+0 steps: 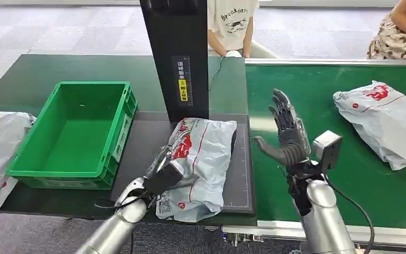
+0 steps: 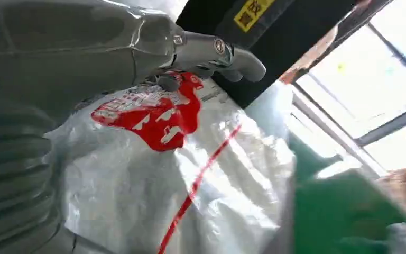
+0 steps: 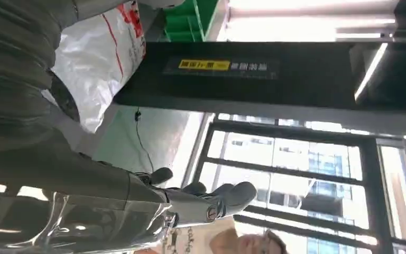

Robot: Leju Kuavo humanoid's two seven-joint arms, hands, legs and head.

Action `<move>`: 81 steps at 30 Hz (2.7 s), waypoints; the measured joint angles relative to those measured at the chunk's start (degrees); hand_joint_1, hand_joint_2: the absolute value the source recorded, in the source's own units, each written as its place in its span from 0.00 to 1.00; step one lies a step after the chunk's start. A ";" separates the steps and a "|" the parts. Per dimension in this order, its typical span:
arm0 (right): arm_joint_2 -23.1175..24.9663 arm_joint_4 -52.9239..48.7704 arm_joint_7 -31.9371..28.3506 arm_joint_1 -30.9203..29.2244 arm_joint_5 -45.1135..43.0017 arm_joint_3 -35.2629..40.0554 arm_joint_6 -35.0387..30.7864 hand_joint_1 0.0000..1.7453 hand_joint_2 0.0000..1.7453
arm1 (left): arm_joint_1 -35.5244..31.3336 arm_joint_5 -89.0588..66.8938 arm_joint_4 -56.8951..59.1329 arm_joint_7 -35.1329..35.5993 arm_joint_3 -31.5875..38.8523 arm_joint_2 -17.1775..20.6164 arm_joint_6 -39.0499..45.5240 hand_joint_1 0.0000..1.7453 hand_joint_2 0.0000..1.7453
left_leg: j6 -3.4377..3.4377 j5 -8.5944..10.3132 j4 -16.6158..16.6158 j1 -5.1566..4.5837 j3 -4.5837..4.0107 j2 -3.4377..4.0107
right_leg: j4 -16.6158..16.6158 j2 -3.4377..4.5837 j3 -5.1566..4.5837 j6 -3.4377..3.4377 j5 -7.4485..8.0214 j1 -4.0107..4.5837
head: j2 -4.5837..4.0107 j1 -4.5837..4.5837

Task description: Moved the parcel from conveyor to table for the left to box.

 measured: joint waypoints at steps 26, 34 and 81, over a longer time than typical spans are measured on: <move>0.15 -9.44 2.47 7.10 2.25 -8.11 -0.06 0.00 1.00 | -4.41 -16.64 8.87 2.20 -2.36 -0.09 4.96 1.00 1.00 | 0.00 0.01 -0.01 0.01 0.15 0.00 | 0.02 -0.04 0.21 0.00 0.00 0.01 | 0.00 0.00; 0.15 -10.80 2.69 8.15 2.58 -8.83 -0.09 0.00 1.00 | 0.92 -19.69 -1.48 -5.76 0.86 0.74 21.38 1.00 1.00 | 0.00 -0.01 -0.02 0.01 0.04 0.01 | 0.02 0.00 0.06 0.00 -0.01 0.01 | 0.00 0.00; 0.18 -6.53 3.26 4.83 2.73 -7.71 1.84 0.00 1.00 | -6.94 -52.40 7.10 21.06 30.87 17.29 14.41 0.00 1.00 | -0.06 0.04 -0.04 0.03 -0.02 0.05 | 0.05 0.08 -0.06 -0.02 0.00 0.02 | 0.00 -0.02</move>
